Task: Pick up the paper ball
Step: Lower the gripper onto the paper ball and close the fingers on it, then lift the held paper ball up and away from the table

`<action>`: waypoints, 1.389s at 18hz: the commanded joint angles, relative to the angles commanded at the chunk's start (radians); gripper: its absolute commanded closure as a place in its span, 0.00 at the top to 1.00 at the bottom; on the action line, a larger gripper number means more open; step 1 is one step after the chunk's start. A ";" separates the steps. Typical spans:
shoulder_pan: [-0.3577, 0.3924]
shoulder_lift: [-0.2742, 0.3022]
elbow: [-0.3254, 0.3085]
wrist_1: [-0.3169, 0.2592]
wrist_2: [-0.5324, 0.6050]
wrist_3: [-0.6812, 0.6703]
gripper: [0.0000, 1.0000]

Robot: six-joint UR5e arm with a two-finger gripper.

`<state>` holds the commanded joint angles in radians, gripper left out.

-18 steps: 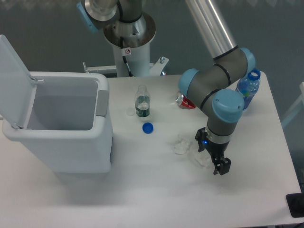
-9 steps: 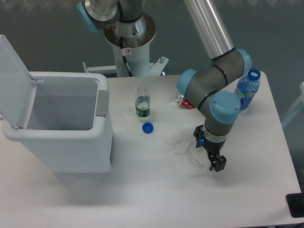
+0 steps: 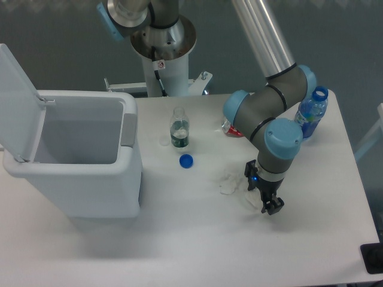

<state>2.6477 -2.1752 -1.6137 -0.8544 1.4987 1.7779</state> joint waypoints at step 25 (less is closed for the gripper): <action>0.014 0.018 0.253 -0.143 0.014 -0.236 0.00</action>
<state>2.6614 -2.1567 -1.3608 -0.9971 1.5124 1.5418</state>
